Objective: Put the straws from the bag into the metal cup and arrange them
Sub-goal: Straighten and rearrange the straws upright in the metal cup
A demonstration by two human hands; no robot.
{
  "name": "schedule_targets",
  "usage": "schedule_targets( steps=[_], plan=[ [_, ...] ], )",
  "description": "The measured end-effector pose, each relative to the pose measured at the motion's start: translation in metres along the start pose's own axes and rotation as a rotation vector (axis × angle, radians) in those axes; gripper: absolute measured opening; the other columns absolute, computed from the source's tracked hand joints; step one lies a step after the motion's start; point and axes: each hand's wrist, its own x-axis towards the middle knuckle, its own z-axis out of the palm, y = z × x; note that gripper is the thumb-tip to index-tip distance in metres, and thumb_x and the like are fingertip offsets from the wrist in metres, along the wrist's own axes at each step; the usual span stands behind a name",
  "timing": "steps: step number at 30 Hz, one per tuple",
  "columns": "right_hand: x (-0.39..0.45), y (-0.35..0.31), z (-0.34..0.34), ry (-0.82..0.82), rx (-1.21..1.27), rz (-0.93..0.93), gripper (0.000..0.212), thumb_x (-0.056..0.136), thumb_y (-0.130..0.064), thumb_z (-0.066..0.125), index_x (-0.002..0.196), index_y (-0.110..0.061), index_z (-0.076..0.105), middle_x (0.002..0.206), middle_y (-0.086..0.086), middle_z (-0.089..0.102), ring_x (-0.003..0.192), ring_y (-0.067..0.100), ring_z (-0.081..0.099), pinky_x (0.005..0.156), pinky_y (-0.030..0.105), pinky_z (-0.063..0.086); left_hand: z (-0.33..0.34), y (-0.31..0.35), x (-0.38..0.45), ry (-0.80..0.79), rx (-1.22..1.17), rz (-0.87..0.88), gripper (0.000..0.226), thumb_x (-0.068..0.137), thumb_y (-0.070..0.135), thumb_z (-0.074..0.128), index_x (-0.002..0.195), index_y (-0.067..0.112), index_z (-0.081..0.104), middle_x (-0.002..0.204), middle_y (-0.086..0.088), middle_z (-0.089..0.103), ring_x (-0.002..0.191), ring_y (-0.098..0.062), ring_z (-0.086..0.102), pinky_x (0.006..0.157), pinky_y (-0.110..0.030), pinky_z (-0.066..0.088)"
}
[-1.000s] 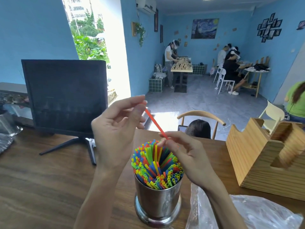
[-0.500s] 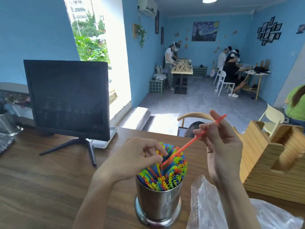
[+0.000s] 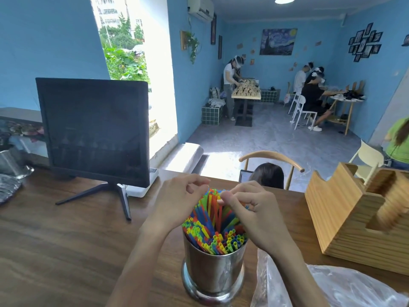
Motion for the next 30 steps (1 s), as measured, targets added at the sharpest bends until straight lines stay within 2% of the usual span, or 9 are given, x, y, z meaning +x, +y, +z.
schedule_targets(
  steps=[6,8,9,12,17,21,25,28,30],
  plan=[
    [0.004,0.008,0.002,0.109,0.093,0.109,0.020,0.092,-0.048,0.059,0.101,-0.039,0.075,0.105,-0.025,0.068,0.107,0.001,0.062,0.081,0.011,0.046,0.003,-0.002,0.005,-0.113,-0.003,-0.001,0.019,0.098,0.043,0.061,0.104,0.036,0.078,0.095,0.021,0.072,0.090,0.002,0.064,0.075,-0.015,0.050],
    [0.005,0.014,0.001,0.011,0.089,0.183,0.027,0.094,-0.053,0.053,0.114,-0.045,0.070,0.113,-0.029,0.065,0.111,-0.005,0.060,0.086,0.013,0.048,0.002,-0.002,0.007,-0.130,-0.005,-0.007,0.017,0.097,0.043,0.062,0.100,0.037,0.077,0.091,0.022,0.071,0.086,0.007,0.064,0.066,-0.006,0.046],
    [0.005,0.017,0.002,-0.074,0.107,0.235,0.028,0.097,-0.054,0.051,0.117,-0.046,0.069,0.113,-0.028,0.067,0.109,-0.006,0.062,0.088,0.019,0.053,0.002,-0.001,0.009,-0.143,-0.011,-0.010,0.017,0.097,0.044,0.062,0.100,0.036,0.077,0.091,0.021,0.071,0.086,0.008,0.064,0.064,-0.005,0.046],
    [0.004,0.020,0.002,-0.214,0.110,0.294,0.027,0.105,-0.045,0.048,0.116,-0.042,0.072,0.104,-0.020,0.075,0.099,0.002,0.071,0.087,0.035,0.062,0.004,-0.001,0.013,-0.203,-0.067,-0.025,0.017,0.098,0.044,0.061,0.101,0.037,0.075,0.093,0.014,0.073,0.088,0.000,0.066,0.071,-0.013,0.050],
    [0.004,0.017,-0.005,-0.229,0.076,0.249,0.026,0.105,-0.044,0.046,0.109,-0.046,0.072,0.098,-0.025,0.074,0.096,-0.002,0.070,0.081,0.022,0.060,0.006,-0.001,0.014,-0.225,-0.160,-0.038,0.014,0.096,0.041,0.064,0.093,0.039,0.078,0.088,0.015,0.075,0.086,-0.002,0.069,0.076,-0.022,0.057],
    [0.004,0.014,-0.005,-0.201,0.098,0.260,0.026,0.106,-0.041,0.046,0.105,-0.041,0.072,0.095,-0.023,0.074,0.092,-0.002,0.071,0.078,0.023,0.060,0.005,-0.001,0.014,-0.231,-0.176,-0.072,0.011,0.094,0.039,0.068,0.092,0.035,0.079,0.088,0.011,0.075,0.088,-0.009,0.071,0.082,-0.030,0.061],
    [0.003,0.015,-0.008,-0.200,0.038,0.271,0.029,0.106,-0.042,0.046,0.105,-0.041,0.074,0.093,-0.020,0.075,0.092,-0.004,0.070,0.077,0.020,0.060,0.005,0.002,0.011,-0.176,-0.137,-0.018,0.008,0.094,0.036,0.069,0.096,0.039,0.077,0.094,0.016,0.073,0.091,-0.002,0.067,0.076,-0.024,0.055],
    [0.003,0.017,-0.009,-0.193,0.034,0.274,0.025,0.104,-0.044,0.048,0.110,-0.041,0.073,0.099,-0.021,0.074,0.096,-0.003,0.069,0.079,0.022,0.060,0.002,0.003,0.002,-0.064,-0.155,0.080,0.011,0.094,0.036,0.069,0.100,0.042,0.076,0.099,0.023,0.071,0.096,0.001,0.064,0.077,-0.016,0.049],
    [0.003,0.020,-0.010,-0.208,0.037,0.274,0.022,0.103,-0.041,0.053,0.111,-0.042,0.073,0.100,-0.022,0.074,0.097,-0.002,0.069,0.080,0.023,0.061,-0.002,0.000,-0.005,-0.081,-0.182,0.096,0.011,0.092,0.037,0.072,0.098,0.045,0.076,0.100,0.024,0.070,0.098,0.002,0.064,0.081,-0.018,0.051]
  ],
)
